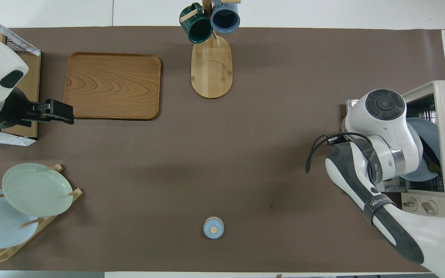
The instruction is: Put eggplant into oven
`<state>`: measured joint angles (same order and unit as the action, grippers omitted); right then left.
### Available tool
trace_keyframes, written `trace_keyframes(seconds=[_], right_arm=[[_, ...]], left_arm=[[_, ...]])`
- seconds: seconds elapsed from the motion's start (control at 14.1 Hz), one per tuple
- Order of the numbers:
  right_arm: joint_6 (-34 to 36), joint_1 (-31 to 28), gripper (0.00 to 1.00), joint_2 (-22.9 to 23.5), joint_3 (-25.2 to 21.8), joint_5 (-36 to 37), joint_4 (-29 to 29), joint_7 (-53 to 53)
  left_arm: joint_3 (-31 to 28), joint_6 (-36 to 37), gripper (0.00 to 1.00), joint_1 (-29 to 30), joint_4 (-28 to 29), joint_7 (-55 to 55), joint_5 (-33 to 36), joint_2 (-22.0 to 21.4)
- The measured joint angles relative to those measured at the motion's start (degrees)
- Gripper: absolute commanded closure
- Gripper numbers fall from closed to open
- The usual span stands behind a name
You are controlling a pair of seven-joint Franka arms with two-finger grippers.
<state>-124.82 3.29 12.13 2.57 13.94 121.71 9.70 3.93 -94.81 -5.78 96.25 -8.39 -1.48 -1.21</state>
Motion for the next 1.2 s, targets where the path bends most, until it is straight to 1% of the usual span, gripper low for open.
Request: trace_keyframes(seconds=[0.28, 0.57, 0.64, 0.85, 1.06, 1.2], right_arm=[[-0.07, -0.02, 1.00, 0.02, 0.00, 0.61, 0.85, -0.02], [0.86, 0.21, 1.00, 0.07, 0.86, 4.34, 0.70, -0.56], [2.39, 0.25, 1.00, 0.05, 1.01, 4.39, -0.16, -1.91], [10.23, 0.18, 1.00, -0.78, 1.47, 4.22, -5.04, -5.42], [17.45, -1.03, 1.00, -3.37, 1.34, 4.16, -9.44, -9.51], [20.77, -3.13, 1.00, -5.44, 1.18, 4.12, -11.33, -12.95]], left_arm=[[0.00, 0.00, 0.00, 0.00, 0.00, 0.00, 0.00, 0.00], [0.00, 0.00, 0.00, 0.00, 0.00, 0.00, 0.00, 0.00], [0.00, 0.00, 0.00, 0.00, 0.00, 0.00, 0.00, 0.00], [0.00, 0.00, 0.00, 0.00, 0.00, 0.00, 0.00, 0.00], [0.00, 0.00, 0.00, 0.00, 0.00, 0.00, 0.00, 0.00], [0.00, 0.00, 0.00, 0.00, 0.00, 0.00, 0.00, 0.00]])
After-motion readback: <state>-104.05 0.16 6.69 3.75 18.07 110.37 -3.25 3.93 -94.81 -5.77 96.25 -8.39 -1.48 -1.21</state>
